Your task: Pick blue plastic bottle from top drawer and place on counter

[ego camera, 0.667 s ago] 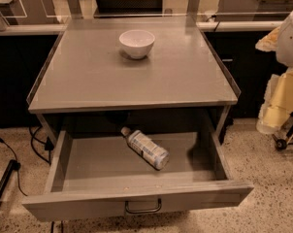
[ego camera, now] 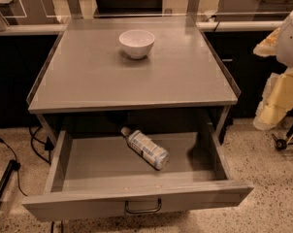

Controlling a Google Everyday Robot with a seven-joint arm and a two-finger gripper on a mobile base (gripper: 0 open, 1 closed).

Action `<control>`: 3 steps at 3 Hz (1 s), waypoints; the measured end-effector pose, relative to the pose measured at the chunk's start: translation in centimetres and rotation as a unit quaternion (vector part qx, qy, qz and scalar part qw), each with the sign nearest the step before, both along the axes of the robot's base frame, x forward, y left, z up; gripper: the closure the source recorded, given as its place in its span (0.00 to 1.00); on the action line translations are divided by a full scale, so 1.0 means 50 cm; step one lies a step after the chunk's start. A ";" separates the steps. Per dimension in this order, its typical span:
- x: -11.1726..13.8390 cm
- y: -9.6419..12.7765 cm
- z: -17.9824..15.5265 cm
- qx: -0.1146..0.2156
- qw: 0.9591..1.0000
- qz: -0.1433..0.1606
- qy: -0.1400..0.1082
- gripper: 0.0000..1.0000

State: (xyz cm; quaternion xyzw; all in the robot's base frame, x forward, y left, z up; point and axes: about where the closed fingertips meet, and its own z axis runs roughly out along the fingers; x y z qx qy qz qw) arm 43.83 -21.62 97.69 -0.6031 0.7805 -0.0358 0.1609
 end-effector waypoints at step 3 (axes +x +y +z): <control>0.017 0.044 -0.078 0.019 0.999 -0.043 -0.016 0.93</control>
Offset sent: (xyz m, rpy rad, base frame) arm 0.0079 0.0181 -0.0336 0.0173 -0.0395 -0.0613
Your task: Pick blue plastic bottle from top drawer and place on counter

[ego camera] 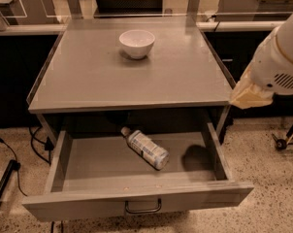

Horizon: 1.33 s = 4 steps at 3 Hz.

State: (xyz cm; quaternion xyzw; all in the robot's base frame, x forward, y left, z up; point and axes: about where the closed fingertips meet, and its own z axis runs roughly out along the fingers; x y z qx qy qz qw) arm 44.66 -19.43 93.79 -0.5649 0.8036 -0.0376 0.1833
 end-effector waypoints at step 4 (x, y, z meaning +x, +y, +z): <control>0.011 0.021 -0.123 0.056 0.997 -0.057 0.006 1.00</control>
Offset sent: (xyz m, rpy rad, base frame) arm 0.0050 0.0070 -0.0291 0.0700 0.0137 -0.0511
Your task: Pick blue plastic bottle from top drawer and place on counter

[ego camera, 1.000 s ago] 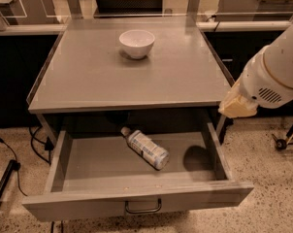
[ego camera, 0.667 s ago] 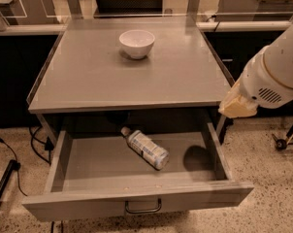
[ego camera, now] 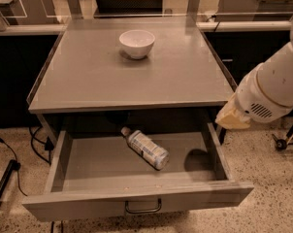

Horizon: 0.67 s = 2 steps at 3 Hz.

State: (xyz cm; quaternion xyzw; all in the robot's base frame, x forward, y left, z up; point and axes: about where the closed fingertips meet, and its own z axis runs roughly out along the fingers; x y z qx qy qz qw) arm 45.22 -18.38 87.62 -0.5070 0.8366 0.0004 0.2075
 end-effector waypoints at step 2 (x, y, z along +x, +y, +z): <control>0.019 0.059 -0.102 0.041 0.998 -0.040 -0.012 1.00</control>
Offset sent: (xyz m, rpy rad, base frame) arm 0.0209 0.0504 -0.0829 0.1460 -0.0469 -0.1328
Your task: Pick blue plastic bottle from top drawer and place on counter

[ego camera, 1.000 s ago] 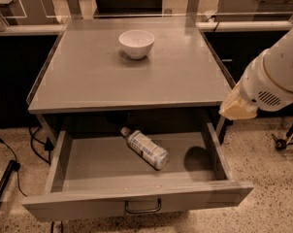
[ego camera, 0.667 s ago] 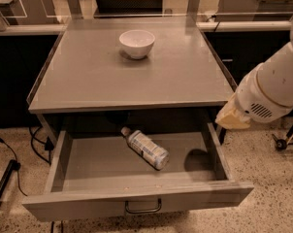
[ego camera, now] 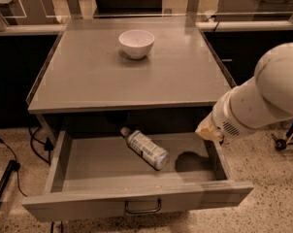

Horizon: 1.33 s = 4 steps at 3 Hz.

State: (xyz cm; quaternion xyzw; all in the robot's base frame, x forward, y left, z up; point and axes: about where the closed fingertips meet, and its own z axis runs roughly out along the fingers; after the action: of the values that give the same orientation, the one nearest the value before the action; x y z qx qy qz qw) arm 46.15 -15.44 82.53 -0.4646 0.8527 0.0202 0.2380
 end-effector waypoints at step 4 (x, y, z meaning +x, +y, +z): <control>0.020 0.097 -0.151 0.057 0.998 -0.030 -0.015 1.00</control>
Offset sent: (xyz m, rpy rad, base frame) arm 0.0160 0.0739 -0.1065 0.1626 0.0077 -0.0369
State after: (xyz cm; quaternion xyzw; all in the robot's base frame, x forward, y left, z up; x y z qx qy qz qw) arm 47.15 -10.58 74.98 -0.4248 0.8599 0.0548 0.2779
